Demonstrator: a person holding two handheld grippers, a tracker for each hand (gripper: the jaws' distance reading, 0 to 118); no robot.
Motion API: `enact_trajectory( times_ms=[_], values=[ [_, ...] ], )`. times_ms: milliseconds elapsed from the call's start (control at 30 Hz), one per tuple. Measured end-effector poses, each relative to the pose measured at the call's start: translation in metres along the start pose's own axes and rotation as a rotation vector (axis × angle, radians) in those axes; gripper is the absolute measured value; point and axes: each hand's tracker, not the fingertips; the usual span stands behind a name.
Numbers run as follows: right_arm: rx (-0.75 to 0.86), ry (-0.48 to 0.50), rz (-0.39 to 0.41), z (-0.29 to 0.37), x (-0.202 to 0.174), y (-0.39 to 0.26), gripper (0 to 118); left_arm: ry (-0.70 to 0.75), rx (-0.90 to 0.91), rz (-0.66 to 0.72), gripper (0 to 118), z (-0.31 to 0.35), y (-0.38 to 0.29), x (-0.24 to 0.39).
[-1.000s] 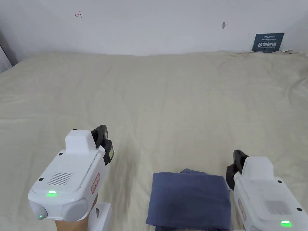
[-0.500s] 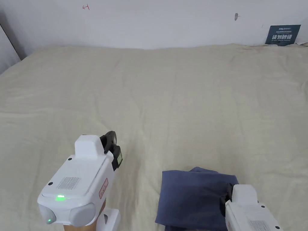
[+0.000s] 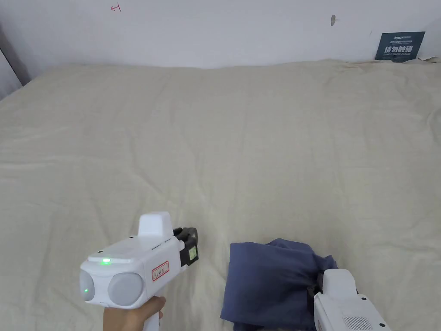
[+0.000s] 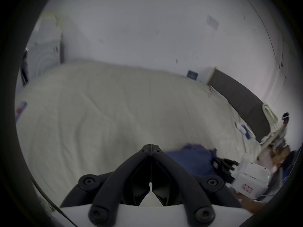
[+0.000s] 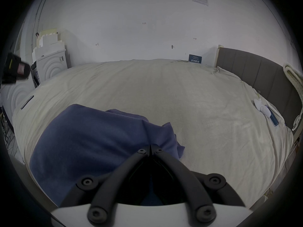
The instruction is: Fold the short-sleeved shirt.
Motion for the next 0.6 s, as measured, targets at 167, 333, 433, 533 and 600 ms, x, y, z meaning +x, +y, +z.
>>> enact_trajectory(
  times_ms=[167,333,433,533,600],
  values=[
    [0.001,0.007,0.007,0.001,0.001,0.000,0,-0.185,-0.286,0.116,33,-0.039,-0.001,-0.002],
    [-0.003,0.018,0.026,0.002,0.002,0.001,0,-0.177,-0.375,0.076,93,-0.072,-0.005,0.001],
    [-0.003,0.024,0.038,0.002,0.003,0.001,0,-0.218,-0.441,0.099,93,-0.091,-0.008,0.000],
    [-0.003,0.029,0.041,0.002,0.004,0.001,0,-0.256,-0.482,0.142,93,-0.104,-0.007,-0.004],
    [-0.003,0.030,0.037,0.002,0.004,0.000,0,-0.280,-0.513,0.161,93,-0.112,-0.006,-0.004]
  ],
)
